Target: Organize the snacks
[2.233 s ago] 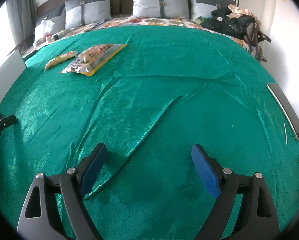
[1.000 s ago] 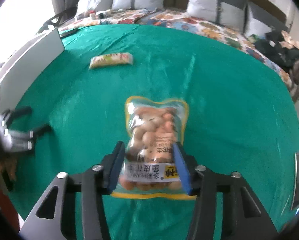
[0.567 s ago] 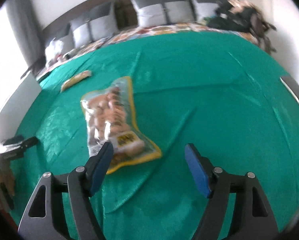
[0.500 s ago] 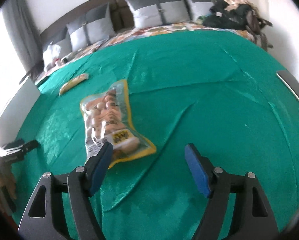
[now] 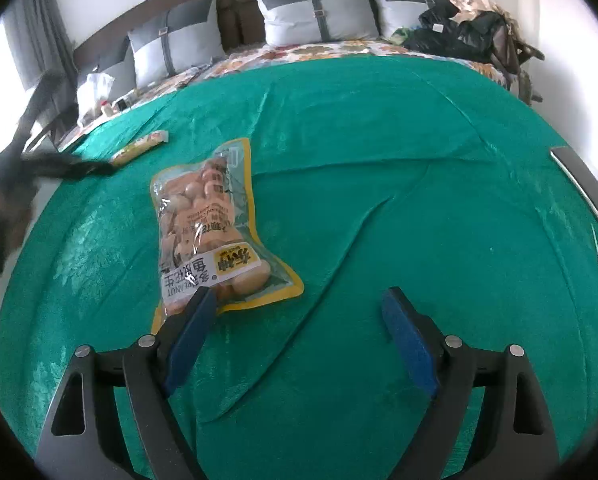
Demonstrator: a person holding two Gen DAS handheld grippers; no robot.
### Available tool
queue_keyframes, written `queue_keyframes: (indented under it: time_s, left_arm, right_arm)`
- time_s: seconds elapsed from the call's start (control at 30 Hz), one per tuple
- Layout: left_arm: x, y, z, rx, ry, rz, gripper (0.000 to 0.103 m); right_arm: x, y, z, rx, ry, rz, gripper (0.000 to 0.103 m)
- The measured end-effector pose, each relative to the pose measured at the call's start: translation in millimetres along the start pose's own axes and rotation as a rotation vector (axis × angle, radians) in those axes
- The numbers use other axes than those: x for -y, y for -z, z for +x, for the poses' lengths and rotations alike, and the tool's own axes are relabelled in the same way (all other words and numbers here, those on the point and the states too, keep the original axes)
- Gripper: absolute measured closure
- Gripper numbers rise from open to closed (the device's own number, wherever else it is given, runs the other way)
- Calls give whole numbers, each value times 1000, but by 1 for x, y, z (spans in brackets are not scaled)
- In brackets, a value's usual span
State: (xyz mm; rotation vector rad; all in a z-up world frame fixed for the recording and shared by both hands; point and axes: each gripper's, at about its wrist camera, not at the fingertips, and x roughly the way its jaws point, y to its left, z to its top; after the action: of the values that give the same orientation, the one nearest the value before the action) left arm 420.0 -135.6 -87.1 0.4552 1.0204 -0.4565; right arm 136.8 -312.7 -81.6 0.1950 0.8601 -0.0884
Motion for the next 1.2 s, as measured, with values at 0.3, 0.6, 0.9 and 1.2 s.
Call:
queue_keyframes:
  time_s: [0.3,0.6,0.9,1.2]
  left_arm:
    - [-23,33,-12,26,146,-240,80]
    - [41,177,-92,32,93,-394,77]
    - [61,215,-92,125,-33,-349,1]
    - [57,218,-93,134,-32,-355,0]
  right_arm:
    - [-4,1,1,-3,18,-11,15]
    - [-4,2,0,-3,19,-11,15]
    - [-5,1,1,-10,41,-27,15]
    - [-11,1,5,-24,92,-59,15]
